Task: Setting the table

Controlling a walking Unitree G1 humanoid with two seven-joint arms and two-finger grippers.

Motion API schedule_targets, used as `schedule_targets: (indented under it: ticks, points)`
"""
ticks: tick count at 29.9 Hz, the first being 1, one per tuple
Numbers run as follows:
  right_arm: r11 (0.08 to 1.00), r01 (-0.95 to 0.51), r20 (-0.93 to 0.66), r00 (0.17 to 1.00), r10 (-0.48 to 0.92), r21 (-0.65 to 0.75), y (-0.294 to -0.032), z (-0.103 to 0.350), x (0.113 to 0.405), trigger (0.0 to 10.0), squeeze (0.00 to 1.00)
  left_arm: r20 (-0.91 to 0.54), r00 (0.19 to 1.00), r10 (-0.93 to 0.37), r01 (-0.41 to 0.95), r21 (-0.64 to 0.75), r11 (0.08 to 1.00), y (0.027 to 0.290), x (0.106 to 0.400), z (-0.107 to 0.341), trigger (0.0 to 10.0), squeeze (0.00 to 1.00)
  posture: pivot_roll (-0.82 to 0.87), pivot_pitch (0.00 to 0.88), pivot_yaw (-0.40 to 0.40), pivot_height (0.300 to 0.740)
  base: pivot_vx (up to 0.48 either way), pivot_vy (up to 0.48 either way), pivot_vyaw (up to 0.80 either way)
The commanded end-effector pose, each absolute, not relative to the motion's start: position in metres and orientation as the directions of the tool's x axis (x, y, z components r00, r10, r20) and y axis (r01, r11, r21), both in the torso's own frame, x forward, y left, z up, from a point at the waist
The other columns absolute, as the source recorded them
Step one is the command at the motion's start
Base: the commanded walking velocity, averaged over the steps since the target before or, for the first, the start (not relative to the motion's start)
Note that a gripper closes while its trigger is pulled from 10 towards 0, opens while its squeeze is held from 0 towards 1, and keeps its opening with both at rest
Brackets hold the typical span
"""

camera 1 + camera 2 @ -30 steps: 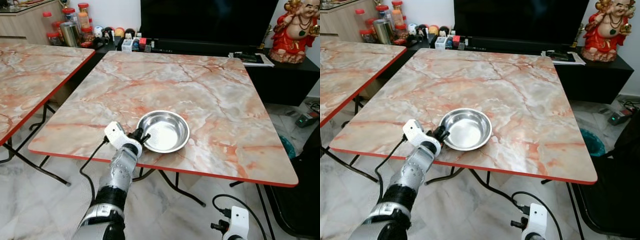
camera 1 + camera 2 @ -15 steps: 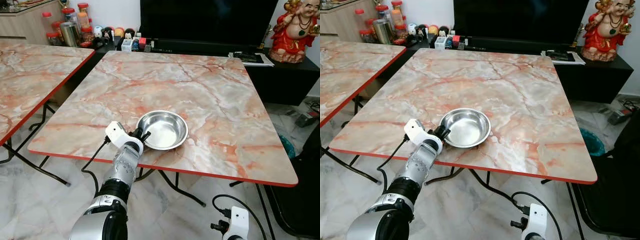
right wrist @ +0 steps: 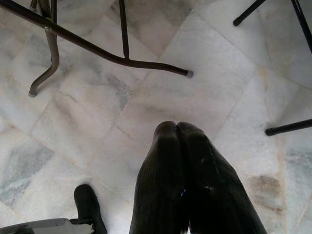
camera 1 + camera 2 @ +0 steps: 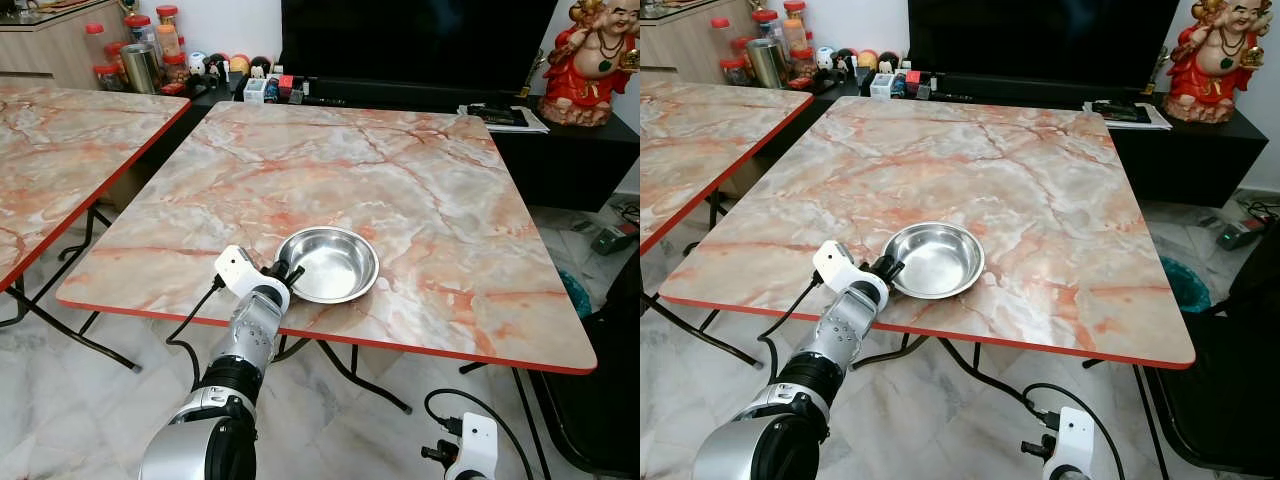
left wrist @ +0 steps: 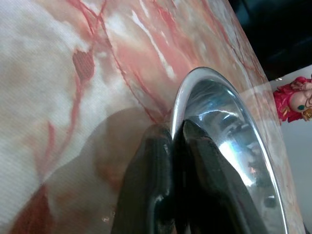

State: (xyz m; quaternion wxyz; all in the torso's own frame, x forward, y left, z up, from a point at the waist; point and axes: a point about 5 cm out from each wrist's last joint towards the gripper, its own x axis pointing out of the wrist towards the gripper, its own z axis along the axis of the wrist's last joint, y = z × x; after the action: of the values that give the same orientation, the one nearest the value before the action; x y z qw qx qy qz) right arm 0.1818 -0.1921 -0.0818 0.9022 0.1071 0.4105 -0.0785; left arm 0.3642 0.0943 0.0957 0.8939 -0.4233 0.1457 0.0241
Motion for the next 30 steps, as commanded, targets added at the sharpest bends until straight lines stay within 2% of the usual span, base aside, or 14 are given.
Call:
schedule_targets:
  ticks: [1,15,30]
  points:
    - [0.963,0.24,-0.758,0.649,-0.063,0.126,-0.194,-0.082,0.182,10.0,0.0,-0.27,0.958,-0.098,-0.146,-0.753,0.642,0.083,0.369,0.104,10.0,1.0,-0.03,0.0,-0.025,0.74,0.0,0.0,0.0]
    - [0.963,0.237,-0.755,0.653,-0.061,0.128,-0.194,-0.081,0.184,10.0,0.0,-0.245,0.967,-0.075,-0.141,-0.753,0.642,0.088,0.37,0.108,10.0,1.0,-0.03,0.0,-0.03,0.74,0.0,0.0,0.0]
    - [0.965,0.23,-0.753,0.656,-0.056,0.129,-0.193,-0.079,0.187,10.0,0.0,-0.173,0.985,0.011,-0.14,-0.759,0.635,0.113,0.365,0.118,10.0,1.0,-0.02,0.0,-0.035,0.74,0.0,0.0,0.0]
